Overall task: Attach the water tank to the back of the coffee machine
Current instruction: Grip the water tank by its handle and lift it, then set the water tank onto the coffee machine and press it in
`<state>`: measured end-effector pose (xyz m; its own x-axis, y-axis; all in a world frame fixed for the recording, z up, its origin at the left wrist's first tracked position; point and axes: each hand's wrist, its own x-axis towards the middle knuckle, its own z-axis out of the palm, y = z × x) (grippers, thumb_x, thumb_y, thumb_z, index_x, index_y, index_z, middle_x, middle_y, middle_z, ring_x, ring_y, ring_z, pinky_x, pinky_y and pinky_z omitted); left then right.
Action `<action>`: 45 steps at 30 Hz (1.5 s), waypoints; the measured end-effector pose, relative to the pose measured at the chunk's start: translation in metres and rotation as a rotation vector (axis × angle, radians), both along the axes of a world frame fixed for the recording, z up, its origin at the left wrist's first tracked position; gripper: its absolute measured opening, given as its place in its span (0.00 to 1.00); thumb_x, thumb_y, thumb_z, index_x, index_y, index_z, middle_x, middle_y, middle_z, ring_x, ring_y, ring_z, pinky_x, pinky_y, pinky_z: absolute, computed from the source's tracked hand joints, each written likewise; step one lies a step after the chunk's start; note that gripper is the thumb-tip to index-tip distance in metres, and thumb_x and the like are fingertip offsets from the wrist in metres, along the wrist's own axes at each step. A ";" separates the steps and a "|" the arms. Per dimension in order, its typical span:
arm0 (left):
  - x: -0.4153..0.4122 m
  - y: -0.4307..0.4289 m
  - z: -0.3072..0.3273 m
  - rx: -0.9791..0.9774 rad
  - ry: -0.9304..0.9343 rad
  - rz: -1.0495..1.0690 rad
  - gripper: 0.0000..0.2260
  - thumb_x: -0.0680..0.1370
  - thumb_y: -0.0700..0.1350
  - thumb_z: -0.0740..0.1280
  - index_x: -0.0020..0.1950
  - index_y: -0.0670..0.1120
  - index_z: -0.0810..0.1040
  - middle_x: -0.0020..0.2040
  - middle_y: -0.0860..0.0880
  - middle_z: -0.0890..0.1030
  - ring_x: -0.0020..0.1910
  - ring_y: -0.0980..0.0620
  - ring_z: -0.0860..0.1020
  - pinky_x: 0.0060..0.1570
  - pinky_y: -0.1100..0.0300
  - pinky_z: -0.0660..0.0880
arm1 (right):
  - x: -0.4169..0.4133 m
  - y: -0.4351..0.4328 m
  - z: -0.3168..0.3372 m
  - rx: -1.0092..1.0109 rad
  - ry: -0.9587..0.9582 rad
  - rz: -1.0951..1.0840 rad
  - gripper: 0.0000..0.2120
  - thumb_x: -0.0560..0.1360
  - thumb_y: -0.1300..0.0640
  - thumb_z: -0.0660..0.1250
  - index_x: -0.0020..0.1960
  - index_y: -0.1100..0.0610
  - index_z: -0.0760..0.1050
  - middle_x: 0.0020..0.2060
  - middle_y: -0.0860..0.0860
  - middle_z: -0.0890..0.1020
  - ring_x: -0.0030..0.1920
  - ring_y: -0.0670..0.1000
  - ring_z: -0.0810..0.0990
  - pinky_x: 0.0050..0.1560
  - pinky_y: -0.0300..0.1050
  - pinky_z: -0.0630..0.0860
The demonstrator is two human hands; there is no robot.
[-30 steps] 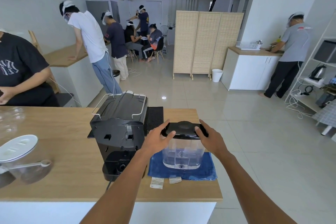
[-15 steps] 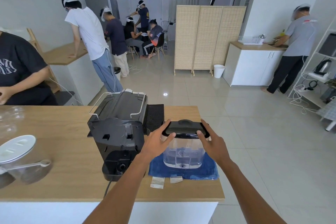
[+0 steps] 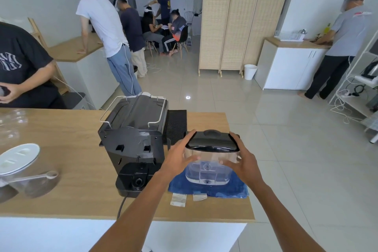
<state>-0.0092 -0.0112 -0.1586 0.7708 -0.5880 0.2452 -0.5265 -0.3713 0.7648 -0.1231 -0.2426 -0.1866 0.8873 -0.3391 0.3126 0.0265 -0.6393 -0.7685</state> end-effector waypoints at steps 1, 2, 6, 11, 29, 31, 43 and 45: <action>0.000 0.000 0.003 -0.004 0.019 -0.002 0.38 0.75 0.52 0.74 0.79 0.62 0.58 0.58 0.31 0.76 0.48 0.40 0.75 0.49 0.41 0.74 | 0.000 0.001 0.001 0.006 -0.009 0.001 0.45 0.68 0.53 0.81 0.78 0.42 0.61 0.60 0.37 0.78 0.51 0.51 0.81 0.51 0.54 0.83; 0.000 0.000 0.004 -0.009 0.042 -0.002 0.38 0.74 0.51 0.75 0.78 0.62 0.58 0.59 0.28 0.73 0.54 0.34 0.72 0.52 0.38 0.73 | 0.001 0.001 0.002 0.013 -0.016 0.002 0.45 0.68 0.54 0.81 0.78 0.42 0.62 0.59 0.34 0.77 0.51 0.52 0.82 0.51 0.54 0.83; 0.001 0.001 0.006 -0.017 0.069 0.002 0.37 0.75 0.51 0.75 0.78 0.64 0.59 0.60 0.26 0.70 0.47 0.33 0.76 0.45 0.45 0.75 | 0.002 0.001 0.006 0.066 -0.019 0.009 0.43 0.67 0.55 0.82 0.76 0.41 0.65 0.58 0.29 0.77 0.53 0.55 0.82 0.54 0.55 0.83; -0.002 0.005 0.006 -0.030 0.026 0.016 0.36 0.75 0.53 0.74 0.76 0.68 0.58 0.58 0.28 0.74 0.36 0.43 0.74 0.35 0.55 0.75 | -0.004 0.007 0.014 0.089 -0.046 0.027 0.43 0.67 0.51 0.82 0.75 0.38 0.65 0.58 0.31 0.78 0.52 0.58 0.82 0.53 0.57 0.83; -0.036 0.111 0.083 -0.292 -0.058 0.076 0.37 0.68 0.55 0.78 0.74 0.63 0.67 0.67 0.64 0.76 0.66 0.66 0.74 0.65 0.62 0.72 | -0.019 0.085 0.103 0.056 -0.179 0.170 0.46 0.64 0.55 0.84 0.75 0.37 0.66 0.62 0.39 0.81 0.60 0.46 0.80 0.61 0.42 0.79; -0.034 0.128 0.087 -0.316 -0.078 0.103 0.37 0.68 0.53 0.79 0.74 0.62 0.68 0.65 0.71 0.74 0.65 0.69 0.73 0.63 0.66 0.72 | -0.013 0.103 0.105 0.070 -0.186 0.180 0.46 0.63 0.55 0.84 0.75 0.37 0.66 0.62 0.39 0.81 0.61 0.45 0.80 0.61 0.42 0.79; 0.008 0.216 0.063 -0.265 0.006 0.223 0.41 0.67 0.60 0.75 0.77 0.67 0.59 0.50 0.52 0.66 0.47 0.53 0.66 0.49 0.57 0.67 | 0.036 0.203 0.089 0.098 -0.163 0.174 0.49 0.66 0.50 0.82 0.78 0.37 0.59 0.55 0.29 0.81 0.49 0.65 0.82 0.50 0.60 0.82; 0.016 0.224 0.059 -0.273 0.006 0.234 0.41 0.69 0.58 0.76 0.77 0.66 0.58 0.50 0.52 0.66 0.46 0.53 0.66 0.49 0.58 0.67 | 0.044 0.214 0.086 0.086 -0.161 0.165 0.50 0.66 0.51 0.82 0.79 0.37 0.58 0.54 0.27 0.81 0.50 0.68 0.80 0.50 0.62 0.82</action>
<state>0.0065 0.2132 -0.0995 0.8786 -0.3092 0.3640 -0.4468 -0.2625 0.8553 -0.0792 -0.0288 -0.1005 0.8738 -0.2253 0.4309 0.2519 -0.5483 -0.7975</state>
